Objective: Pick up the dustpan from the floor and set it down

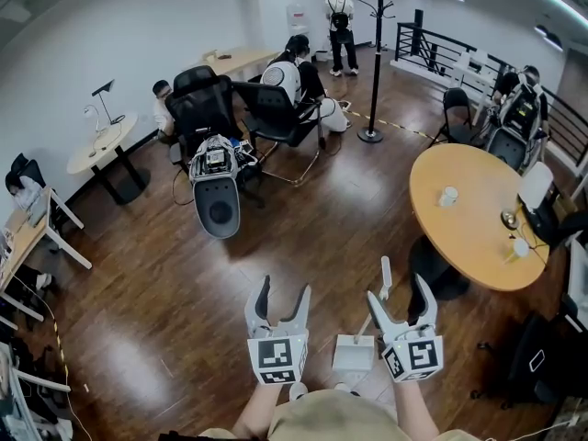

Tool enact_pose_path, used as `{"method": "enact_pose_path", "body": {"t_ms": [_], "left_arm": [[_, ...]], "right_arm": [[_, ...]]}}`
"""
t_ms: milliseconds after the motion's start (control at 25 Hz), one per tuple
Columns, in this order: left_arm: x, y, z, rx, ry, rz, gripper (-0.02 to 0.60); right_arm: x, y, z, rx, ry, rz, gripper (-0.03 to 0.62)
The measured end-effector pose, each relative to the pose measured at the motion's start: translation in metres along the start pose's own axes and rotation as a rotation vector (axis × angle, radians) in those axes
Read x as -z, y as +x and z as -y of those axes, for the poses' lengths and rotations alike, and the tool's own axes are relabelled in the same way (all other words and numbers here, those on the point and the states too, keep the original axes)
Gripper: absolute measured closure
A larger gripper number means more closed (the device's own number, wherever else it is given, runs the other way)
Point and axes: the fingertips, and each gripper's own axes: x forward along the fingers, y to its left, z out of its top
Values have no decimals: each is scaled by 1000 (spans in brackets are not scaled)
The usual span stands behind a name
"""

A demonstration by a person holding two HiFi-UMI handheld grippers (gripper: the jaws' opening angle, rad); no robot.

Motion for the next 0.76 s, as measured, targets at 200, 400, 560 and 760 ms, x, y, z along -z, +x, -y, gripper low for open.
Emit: {"method": "enact_pose_path", "body": {"t_ms": [200,400,560,760], "left_arm": [[5,0,-1,4,-8,-10,287],[8,-1,0,12,-10,-12,286],[10,-4,-1,19,-11,-6,287],[12,-10,-7,25,-18,-9,287]], "right_arm": [[1,-5,2,28,-5,2,196],[6,-12,6,50,5,-10,209],[10,-16,1,50,10,-18,218],[13,-18,-13,37,5,-29,223]]}}
